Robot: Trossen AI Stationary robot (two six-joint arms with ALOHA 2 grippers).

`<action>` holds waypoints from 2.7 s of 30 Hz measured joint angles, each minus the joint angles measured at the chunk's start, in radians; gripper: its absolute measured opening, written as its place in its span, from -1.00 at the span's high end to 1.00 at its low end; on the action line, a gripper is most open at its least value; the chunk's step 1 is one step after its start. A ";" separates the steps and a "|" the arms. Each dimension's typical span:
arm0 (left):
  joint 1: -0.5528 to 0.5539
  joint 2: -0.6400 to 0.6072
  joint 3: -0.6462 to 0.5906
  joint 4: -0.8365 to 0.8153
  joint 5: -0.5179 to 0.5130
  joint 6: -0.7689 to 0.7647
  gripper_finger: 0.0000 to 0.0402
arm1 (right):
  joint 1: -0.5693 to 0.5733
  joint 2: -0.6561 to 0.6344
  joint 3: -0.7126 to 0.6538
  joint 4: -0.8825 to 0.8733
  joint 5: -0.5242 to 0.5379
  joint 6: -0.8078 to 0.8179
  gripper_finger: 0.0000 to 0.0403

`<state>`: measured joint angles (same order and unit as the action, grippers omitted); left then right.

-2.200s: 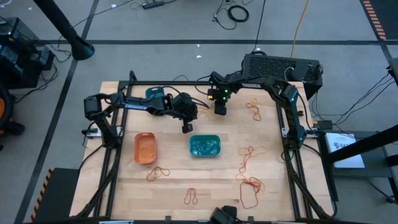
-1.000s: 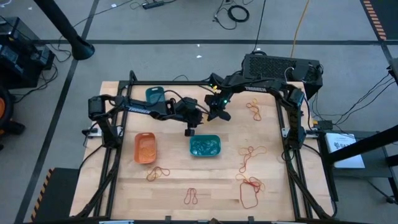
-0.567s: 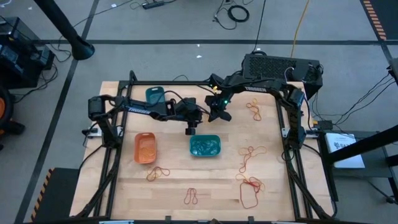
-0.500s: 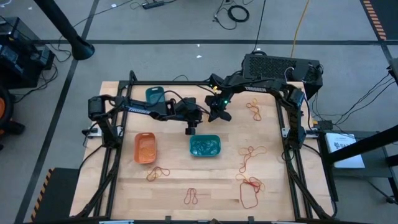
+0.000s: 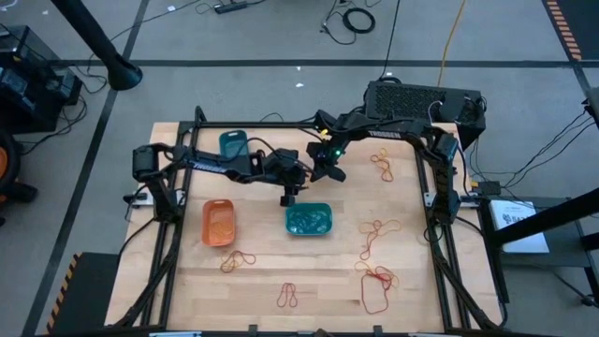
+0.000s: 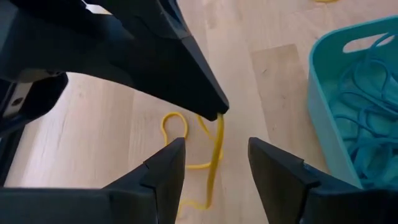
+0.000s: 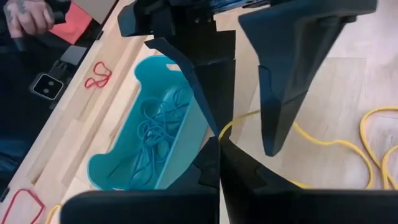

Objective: Sort rubber bands into baskets
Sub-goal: Put the yellow rubber band into the orange bin

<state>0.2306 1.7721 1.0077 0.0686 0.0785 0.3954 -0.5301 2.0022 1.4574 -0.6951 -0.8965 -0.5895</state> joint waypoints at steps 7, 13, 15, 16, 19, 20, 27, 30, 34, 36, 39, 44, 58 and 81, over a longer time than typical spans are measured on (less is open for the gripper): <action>-0.007 0.000 0.000 -0.002 -0.028 0.000 0.57 | 0.000 -0.001 0.000 0.004 0.000 -0.003 1.00; -0.009 0.000 0.000 -0.010 -0.028 -0.047 0.96 | 0.000 -0.001 0.000 0.009 0.008 -0.025 1.00; -0.010 0.000 0.000 -0.016 -0.028 -0.048 0.98 | 0.000 -0.001 0.000 0.018 0.008 -0.020 0.99; -0.010 0.000 0.000 -0.018 -0.029 -0.048 0.98 | 0.000 -0.001 0.000 0.019 0.010 -0.018 0.97; -0.010 0.000 0.000 -0.025 -0.030 -0.048 0.98 | 0.000 -0.001 0.001 0.018 0.062 -0.007 0.85; -0.010 0.000 0.000 -0.032 -0.034 -0.049 0.99 | -0.001 -0.001 0.006 0.012 0.097 -0.002 0.80; -0.028 -0.050 0.000 -0.100 -0.146 -0.051 0.99 | -0.043 -0.002 0.077 -0.118 0.238 -0.028 0.49; -0.046 -0.109 0.000 -0.159 -0.171 -0.096 0.99 | -0.072 -0.003 0.096 -0.176 0.233 -0.041 0.43; -0.069 -0.211 0.030 -0.381 -0.231 -0.254 0.99 | -0.121 -0.002 0.095 -0.250 0.192 -0.105 0.40; -0.089 -0.259 0.058 -0.531 -0.253 -0.380 1.00 | -0.145 -0.002 0.095 -0.274 0.135 -0.145 0.40; -0.132 -0.326 0.094 -0.750 -0.253 -0.563 1.00 | -0.171 -0.002 0.094 -0.288 0.013 -0.181 0.40; -0.182 -0.414 0.115 -1.076 -0.256 -0.916 1.00 | -0.184 -0.002 0.094 -0.290 -0.177 -0.287 0.40; -0.313 -0.485 0.110 -1.628 0.010 -1.457 1.00 | -0.101 -0.002 0.093 -0.289 -0.279 -0.372 0.40; -0.364 -0.478 0.098 -1.533 -0.043 -1.357 0.72 | -0.068 -0.001 0.093 -0.303 -0.129 -0.157 0.40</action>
<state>-0.1335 1.2942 1.1057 -1.4645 0.0360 -0.9616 -0.5978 2.0010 1.5501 -0.9977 -1.0260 -0.7464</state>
